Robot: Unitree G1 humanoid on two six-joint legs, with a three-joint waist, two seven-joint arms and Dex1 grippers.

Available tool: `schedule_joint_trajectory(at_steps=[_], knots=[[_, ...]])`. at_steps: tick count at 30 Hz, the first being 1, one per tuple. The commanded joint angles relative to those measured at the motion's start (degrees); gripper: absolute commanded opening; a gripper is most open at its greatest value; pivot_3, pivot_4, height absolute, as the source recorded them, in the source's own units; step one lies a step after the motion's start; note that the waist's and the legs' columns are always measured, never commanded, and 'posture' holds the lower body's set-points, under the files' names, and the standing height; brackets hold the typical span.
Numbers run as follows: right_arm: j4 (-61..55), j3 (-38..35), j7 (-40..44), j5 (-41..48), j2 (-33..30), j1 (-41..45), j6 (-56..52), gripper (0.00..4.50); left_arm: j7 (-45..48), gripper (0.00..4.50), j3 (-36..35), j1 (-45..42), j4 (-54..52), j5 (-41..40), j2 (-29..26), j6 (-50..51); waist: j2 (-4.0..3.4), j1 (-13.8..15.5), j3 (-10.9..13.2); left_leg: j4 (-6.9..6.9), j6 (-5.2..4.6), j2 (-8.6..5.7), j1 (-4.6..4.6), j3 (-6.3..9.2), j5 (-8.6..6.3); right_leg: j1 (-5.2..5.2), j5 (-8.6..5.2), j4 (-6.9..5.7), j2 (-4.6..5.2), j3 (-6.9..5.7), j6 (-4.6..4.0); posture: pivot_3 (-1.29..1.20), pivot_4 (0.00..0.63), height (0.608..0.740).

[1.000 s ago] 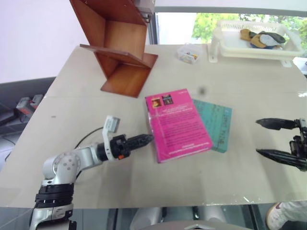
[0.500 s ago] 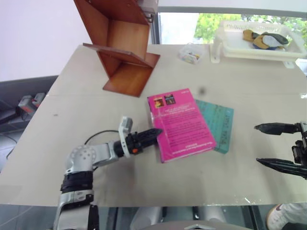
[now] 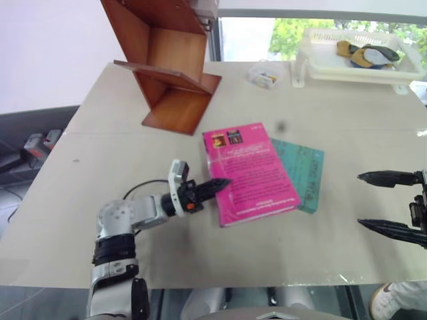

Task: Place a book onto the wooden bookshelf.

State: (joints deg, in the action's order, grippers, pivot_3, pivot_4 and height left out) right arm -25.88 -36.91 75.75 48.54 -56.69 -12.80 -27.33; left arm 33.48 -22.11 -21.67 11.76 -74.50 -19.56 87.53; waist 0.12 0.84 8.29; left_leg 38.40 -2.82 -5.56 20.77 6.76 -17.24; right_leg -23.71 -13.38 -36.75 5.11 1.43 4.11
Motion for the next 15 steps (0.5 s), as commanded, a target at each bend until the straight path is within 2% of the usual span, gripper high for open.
schedule_joint_trajectory(at_steps=[1, 4, 8, 11, 15], knots=[[0.9, -1.0, 0.3, -0.8, -0.4, 1.6, 1.5, 4.50, 0.0, 0.70, -2.3, 0.3, -4.9, -9.0, -1.3, 3.2, 0.01, 0.0, 0.0, 0.00, 0.00, 0.00, -0.01, 0.00, 0.00, 0.00, 0.00, 0.00, 0.00, -0.01, 0.00, 0.00, 0.150, 0.740], [3.0, -0.1, 1.1, -1.5, -0.8, 3.5, 2.3, 4.50, -1.9, 0.70, -2.4, 0.1, -8.4, -13.1, -1.6, 0.9, 0.03, 0.0, 0.0, 0.00, 0.01, 0.00, 0.01, 0.01, 0.00, 0.00, 0.00, 0.00, 0.02, 0.02, 0.00, 0.00, 0.150, 0.740], [7.3, 1.7, 1.0, -2.5, 0.0, 7.7, 3.9, 4.50, -4.6, 0.70, -1.8, -4.5, -13.1, -12.0, -1.8, -6.2, 0.09, 0.1, 0.1, 0.02, 0.02, 0.00, 0.01, 0.03, 0.01, 0.02, 0.00, 0.00, 0.03, 0.03, 0.00, 0.00, 0.150, 0.740], [11.7, 2.0, 0.4, -0.5, 1.4, 12.0, 3.5, 4.50, 0.2, 0.70, 2.9, -9.9, -20.4, -1.8, -4.6, -15.4, 0.34, 0.1, 0.2, 0.02, 0.05, 0.00, 0.03, 0.04, 0.02, 0.02, 0.00, 0.00, 0.02, 0.02, -0.01, 0.00, 0.150, 0.740], [16.6, 2.8, -0.1, 1.6, 1.8, 18.3, 1.7, 4.50, 12.7, 0.70, 15.3, -14.8, -28.4, 16.7, -12.6, -31.5, 0.31, -0.1, 0.2, -0.06, 0.05, -0.04, 0.05, -0.06, 0.02, -0.01, 0.00, 0.15, 0.02, 0.00, -0.01, 0.00, 0.150, 0.740]])
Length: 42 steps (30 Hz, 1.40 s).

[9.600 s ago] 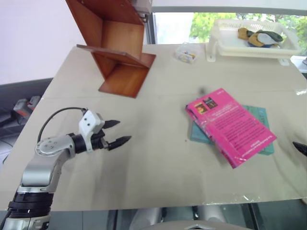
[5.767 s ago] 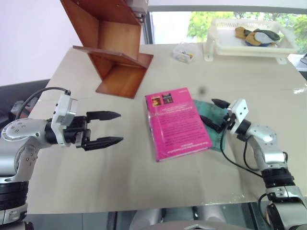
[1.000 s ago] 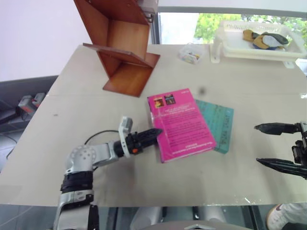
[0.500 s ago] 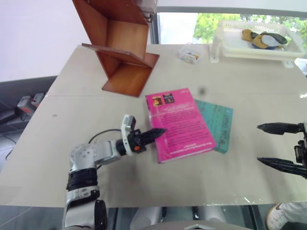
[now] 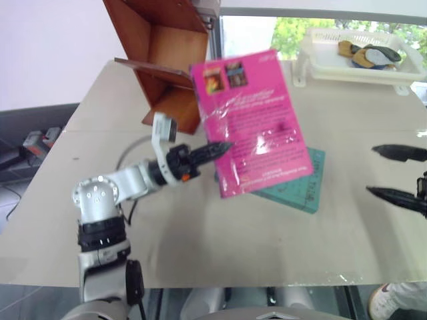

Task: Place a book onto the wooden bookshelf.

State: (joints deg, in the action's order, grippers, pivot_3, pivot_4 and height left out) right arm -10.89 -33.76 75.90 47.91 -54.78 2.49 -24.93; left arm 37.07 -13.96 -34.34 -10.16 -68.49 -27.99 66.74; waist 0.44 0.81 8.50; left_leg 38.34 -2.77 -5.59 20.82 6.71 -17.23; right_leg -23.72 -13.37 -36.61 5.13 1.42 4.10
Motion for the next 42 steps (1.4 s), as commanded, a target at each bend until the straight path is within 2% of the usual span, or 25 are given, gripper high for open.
schedule_joint_trajectory(at_steps=[1, 4, 6, 8, 11, 16, 19, 26, 37, 42], knots=[[2.1, -0.1, 0.0, 2.8, -0.3, 4.3, -1.0, 4.50, 12.1, 0.70, 10.4, -3.2, -7.6, 16.2, -6.7, -15.6, -0.03, -0.1, 0.0, -0.05, 0.00, 0.00, -0.01, -0.04, 0.00, 0.00, 0.00, 0.05, -0.01, -0.01, 0.00, 0.00, 0.150, 0.740], [3.0, 0.0, 0.0, 4.5, -0.4, 7.1, -2.4, 4.50, 17.4, 0.70, 16.1, -4.6, -7.1, 27.1, -10.8, -26.4, -0.06, -0.1, 0.0, -0.15, 0.00, 0.03, 0.01, -0.07, 0.00, -0.06, 0.00, 0.12, -0.02, -0.01, 0.00, 0.00, 0.150, 0.740], [5.9, -0.9, 0.6, 8.2, -0.6, 10.7, -4.9, 4.50, 19.7, 0.70, 19.9, -7.6, -3.7, 39.5, -14.6, -39.5, -0.04, -0.1, 0.1, -0.15, 0.00, 0.05, 0.06, -0.02, 0.00, -0.06, 0.00, 0.14, -0.02, 0.00, -0.01, 0.00, 0.150, 0.740], [8.4, -1.6, 2.1, 10.1, -1.2, 12.4, -6.7, 4.50, 20.4, 0.70, 21.5, -10.4, 0.0, 47.6, -16.5, -49.0, -0.02, 0.0, 0.3, -0.09, -0.01, 0.04, 0.09, -0.03, 0.01, -0.05, 0.02, 0.14, -0.02, 0.01, -0.02, 0.00, 0.150, 0.740], [11.4, -2.6, 4.1, 13.1, -1.7, 13.6, -10.0, 4.50, 19.3, 0.70, 22.0, -14.8, 5.5, 55.7, -17.5, -59.9, 0.00, 0.2, 0.3, -0.06, -0.02, 0.05, 0.11, 0.06, 0.00, -0.01, 0.04, 0.20, -0.01, 0.01, -0.04, 0.00, 0.150, 0.740], [15.8, -3.8, 5.5, 18.4, -2.0, 16.3, -16.0, 4.50, 17.1, 0.70, 22.6, -21.4, 14.3, 66.9, -18.5, -75.3, -0.01, 0.0, 0.3, 0.00, -0.04, 0.01, 0.65, 0.27, 0.01, -0.40, 0.06, 0.32, 0.02, -0.41, -0.01, 0.00, 0.150, 0.740], [18.2, -4.5, 6.6, 20.0, -2.6, 17.3, -18.5, 4.50, 16.8, 0.70, 22.8, -23.9, 18.1, 71.4, -19.8, -81.0, -0.01, -0.1, 0.3, 0.08, -0.03, -0.01, 1.06, 0.28, 0.01, -0.82, 0.06, 0.18, 0.04, -0.48, -0.01, 0.00, 0.150, 0.740], [21.9, -5.9, 7.4, 19.0, -2.2, 18.5, -18.6, 4.50, 16.9, 0.70, 24.1, -29.5, 29.9, 79.8, -23.2, -92.9, -0.01, -0.1, 0.3, 0.16, -0.04, -0.06, 1.08, 0.20, 0.02, -0.97, 0.06, -0.11, 0.08, -0.46, 0.00, 0.00, 0.150, 0.740], [20.5, -6.4, 7.2, 17.3, -0.3, 16.6, -17.3, 4.50, 15.6, 0.70, 25.6, -38.0, 40.0, 87.2, -25.2, -100.9, -0.01, -0.1, 0.3, 0.39, -0.04, -0.11, 1.18, 0.19, 0.02, -1.02, 0.06, -0.27, -0.10, -0.47, 0.01, 0.00, 0.150, 0.740], [20.2, -6.6, 6.9, 16.9, -0.1, 16.5, -17.2, 4.50, 14.9, 0.70, 26.2, -39.2, 45.3, 90.7, -27.3, -103.0, -0.02, -0.2, 0.3, 0.42, -0.05, -0.13, 1.17, 0.19, 0.02, -1.03, 0.07, -0.33, -0.10, -0.47, 0.02, 0.00, 0.150, 0.740]])
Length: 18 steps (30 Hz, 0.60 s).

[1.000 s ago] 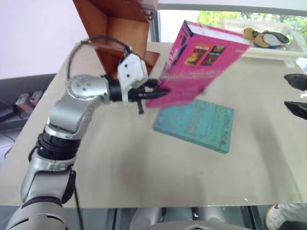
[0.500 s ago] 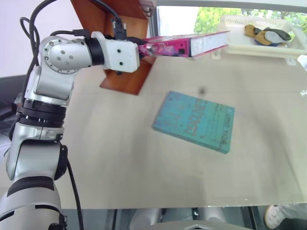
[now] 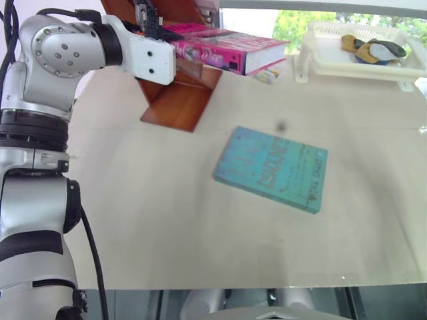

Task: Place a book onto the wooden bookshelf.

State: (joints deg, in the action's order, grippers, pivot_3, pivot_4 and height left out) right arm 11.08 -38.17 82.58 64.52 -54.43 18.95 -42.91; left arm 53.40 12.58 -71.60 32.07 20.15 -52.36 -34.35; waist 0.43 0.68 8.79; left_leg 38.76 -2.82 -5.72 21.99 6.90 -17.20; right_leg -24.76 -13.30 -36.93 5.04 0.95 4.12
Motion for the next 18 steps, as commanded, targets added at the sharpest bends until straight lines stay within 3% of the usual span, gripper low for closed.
schedule_joint_trajectory(at_steps=[1, 9, 18], knots=[[-1.8, -2.2, 0.2, 0.2, -0.4, 0.0, 0.8, 4.50, -1.6, 0.70, 0.0, -1.9, 4.7, 2.9, -3.8, -2.5, -0.01, -0.2, 0.0, 0.00, 0.00, 0.00, 0.00, 0.00, 0.00, -0.01, 0.00, -0.01, -0.01, 0.00, 0.00, 0.00, 0.150, 0.740], [-2.1, -2.0, -0.5, -0.5, -0.3, -0.1, 1.5, 4.50, -10.1, 0.70, 3.9, -5.2, 17.8, 13.5, -8.9, -5.9, 0.00, -1.3, 0.0, 0.05, -0.01, -0.02, 0.00, -0.01, 0.00, -0.04, 0.00, -0.12, -0.02, 0.01, 0.00, 0.00, 0.150, 0.740], [-3.3, -1.3, -1.5, -2.3, 1.0, -0.6, 2.9, 4.50, -11.9, 0.70, 7.5, -11.4, 25.6, 17.2, -7.8, -6.7, 0.01, -1.6, 0.0, 0.13, -0.01, -0.03, 0.00, -0.05, -0.01, -0.05, 0.00, -0.26, -0.03, 0.02, 0.01, 0.00, 0.150, 0.740]])
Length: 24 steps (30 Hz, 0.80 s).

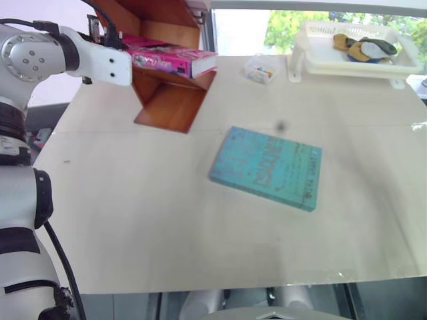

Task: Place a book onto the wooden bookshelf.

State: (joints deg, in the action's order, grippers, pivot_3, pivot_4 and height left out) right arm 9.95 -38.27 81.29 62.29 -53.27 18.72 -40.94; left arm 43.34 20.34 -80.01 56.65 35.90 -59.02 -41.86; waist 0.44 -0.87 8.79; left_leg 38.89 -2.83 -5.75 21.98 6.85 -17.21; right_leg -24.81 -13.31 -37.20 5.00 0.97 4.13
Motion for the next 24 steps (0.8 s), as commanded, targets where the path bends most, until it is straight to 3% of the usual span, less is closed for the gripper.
schedule_joint_trajectory(at_steps=[1, 3, 8, 9, 16, 19, 24], knots=[[-2.4, -1.4, -0.3, 0.0, -0.2, -0.5, 0.9, 4.50, -2.2, 1.06, 0.1, -3.5, 1.5, 2.0, -1.1, 1.3, 0.00, 0.0, 0.0, 0.00, 0.00, 0.00, 0.00, -0.01, 0.00, -0.02, 0.00, -0.04, 0.00, 0.01, 0.00, 0.00, 0.150, 0.740], [-2.7, -1.9, -0.5, 0.2, -0.3, -0.8, 0.7, 4.50, -2.8, 1.79, 0.5, -4.3, 2.5, 2.6, -1.1, 2.1, 0.00, -0.1, 0.0, 0.02, 0.00, 0.00, 0.00, -0.05, 0.00, -0.10, 0.00, -0.27, 0.01, 0.04, 0.00, 0.00, 0.150, 0.740], [-3.0, -2.6, -0.9, 0.3, -0.4, -1.6, 0.8, 4.50, -3.3, 4.25, 1.0, -5.3, 3.4, 4.2, -0.9, 4.3, 0.01, 0.0, 0.0, 0.07, -0.01, -0.05, 0.02, -0.10, -0.01, -0.23, 0.00, -0.52, 0.04, 0.06, 0.00, 0.00, 0.150, 0.740], [-3.1, -2.6, -1.0, 0.4, -0.4, -1.6, 0.8, 4.50, -3.1, 4.41, 1.0, -5.2, 3.3, 4.2, -0.9, 4.8, 0.01, 0.0, 0.0, 0.08, -0.01, -0.06, 0.02, -0.10, -0.01, -0.23, 0.00, -0.52, 0.05, 0.07, 0.00, 0.00, 0.150, 0.740], [-2.8, -2.3, -1.2, 0.1, -0.4, -1.4, 1.0, 4.50, -1.4, 4.41, 0.1, -4.6, 1.4, 3.0, -2.1, 6.1, 0.02, 0.0, 0.0, 0.16, -0.02, -0.06, 0.03, -0.10, -0.02, -0.24, 0.00, -0.56, 0.05, 0.07, 0.00, 0.00, 0.150, 0.740], [-2.7, -2.1, -1.2, 0.0, -0.4, -1.3, 1.0, 4.50, 6.4, 4.41, -5.6, -1.2, -1.9, -7.8, -1.6, 7.5, 0.02, 0.0, 0.0, 0.17, -0.02, -0.06, 0.03, -0.10, -0.02, -0.25, 0.00, -0.60, 0.06, 0.07, 0.00, 0.00, 0.150, 0.740], [-3.1, -3.8, -0.8, -0.1, -1.8, -3.1, 0.6, 4.50, 16.5, 4.41, -16.4, 9.5, -21.9, -25.7, -4.5, 16.1, 0.02, -0.1, 0.0, 0.26, -0.02, -0.04, 0.13, -0.06, -0.02, -0.37, 0.00, -0.70, 0.14, 0.08, -0.01, 0.00, 0.150, 0.740]])
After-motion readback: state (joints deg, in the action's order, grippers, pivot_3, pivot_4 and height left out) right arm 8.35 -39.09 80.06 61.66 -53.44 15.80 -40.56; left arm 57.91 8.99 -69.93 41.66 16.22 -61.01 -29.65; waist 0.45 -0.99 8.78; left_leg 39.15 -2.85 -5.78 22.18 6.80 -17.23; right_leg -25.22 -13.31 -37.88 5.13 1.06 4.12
